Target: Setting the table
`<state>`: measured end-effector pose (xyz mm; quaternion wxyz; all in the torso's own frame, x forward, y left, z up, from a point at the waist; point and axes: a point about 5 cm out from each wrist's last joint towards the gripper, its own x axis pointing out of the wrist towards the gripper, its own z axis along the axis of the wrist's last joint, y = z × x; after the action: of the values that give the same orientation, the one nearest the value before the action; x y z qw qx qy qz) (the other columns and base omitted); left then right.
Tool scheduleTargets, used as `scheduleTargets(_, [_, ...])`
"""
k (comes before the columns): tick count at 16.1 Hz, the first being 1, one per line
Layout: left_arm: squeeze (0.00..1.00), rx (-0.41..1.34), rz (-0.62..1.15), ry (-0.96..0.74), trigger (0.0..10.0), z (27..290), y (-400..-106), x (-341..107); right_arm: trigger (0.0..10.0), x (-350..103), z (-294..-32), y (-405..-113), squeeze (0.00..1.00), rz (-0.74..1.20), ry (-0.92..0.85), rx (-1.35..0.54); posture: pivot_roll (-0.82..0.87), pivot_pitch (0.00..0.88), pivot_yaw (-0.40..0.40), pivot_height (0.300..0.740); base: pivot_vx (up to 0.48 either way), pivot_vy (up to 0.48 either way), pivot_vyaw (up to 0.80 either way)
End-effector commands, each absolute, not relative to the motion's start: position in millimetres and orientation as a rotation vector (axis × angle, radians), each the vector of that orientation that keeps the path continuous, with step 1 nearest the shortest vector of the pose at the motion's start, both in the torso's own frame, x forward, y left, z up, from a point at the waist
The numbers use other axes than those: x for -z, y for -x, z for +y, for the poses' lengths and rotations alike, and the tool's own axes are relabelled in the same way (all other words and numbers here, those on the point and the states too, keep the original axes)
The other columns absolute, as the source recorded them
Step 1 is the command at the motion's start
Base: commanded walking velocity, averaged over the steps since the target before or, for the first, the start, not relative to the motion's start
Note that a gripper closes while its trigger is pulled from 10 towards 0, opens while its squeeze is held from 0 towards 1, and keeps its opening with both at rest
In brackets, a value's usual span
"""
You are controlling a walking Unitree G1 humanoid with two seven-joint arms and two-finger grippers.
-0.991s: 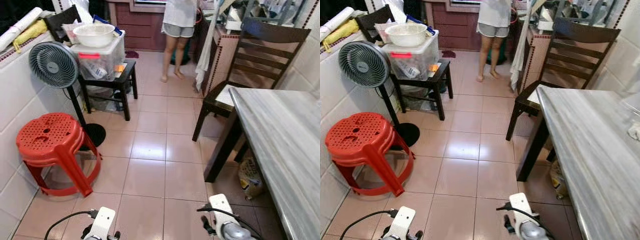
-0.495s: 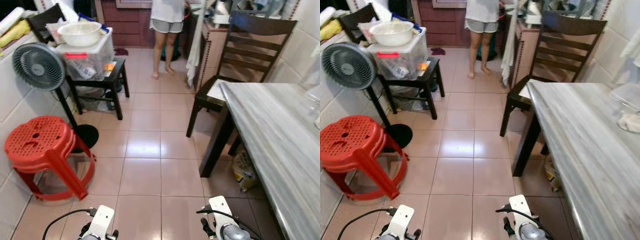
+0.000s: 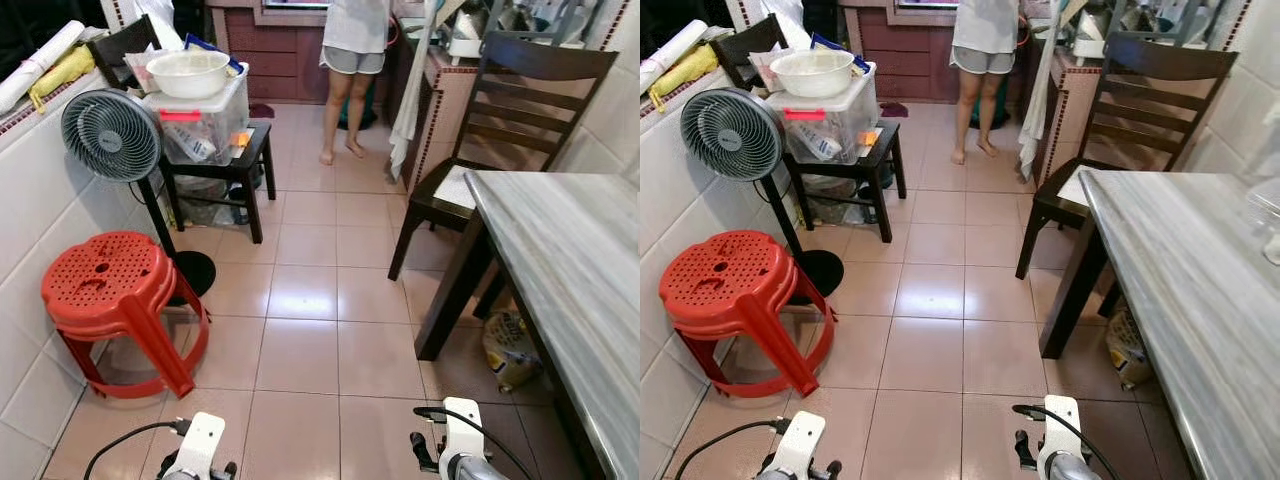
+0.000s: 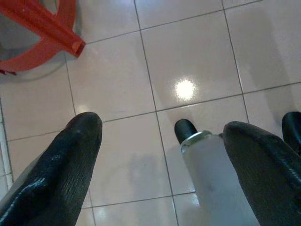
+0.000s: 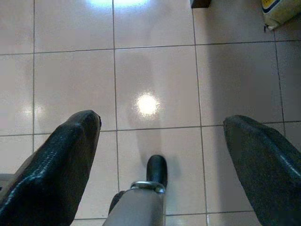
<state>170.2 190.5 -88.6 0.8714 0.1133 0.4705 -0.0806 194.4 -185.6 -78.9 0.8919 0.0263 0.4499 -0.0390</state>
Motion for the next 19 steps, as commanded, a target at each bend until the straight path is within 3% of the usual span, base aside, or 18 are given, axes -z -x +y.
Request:
scheduleTargets(1, [0.00, 0.179, 0.993, -0.234, 10.0, 187.0, -171.3, 88.9, 10.0, 78.4, -185.6, -196.0, 0.00, 0.939, -0.047, 0.076, -0.16, 0.000, 0.022, 0.740, 0.000, 0.000, 0.00])
scheduleTargets(7, [0.00, 0.176, 1.018, -0.255, 10.0, 192.9, -165.5, 90.8, 10.0, 81.0, -178.2, -192.5, 0.00, 0.954, -0.030, 0.050, -0.17, 0.000, 0.033, 0.740, 0.000, 0.047, -0.14])
scheduleTargets(19, [0.00, 0.197, 1.029, -0.301, 10.0, 195.1, -163.1, 91.6, 10.0, 81.4, -178.6, -191.1, 0.00, 0.946, 0.024, 0.026, -0.18, 0.000, 0.040, 0.740, 0.000, 0.480, 0.00])
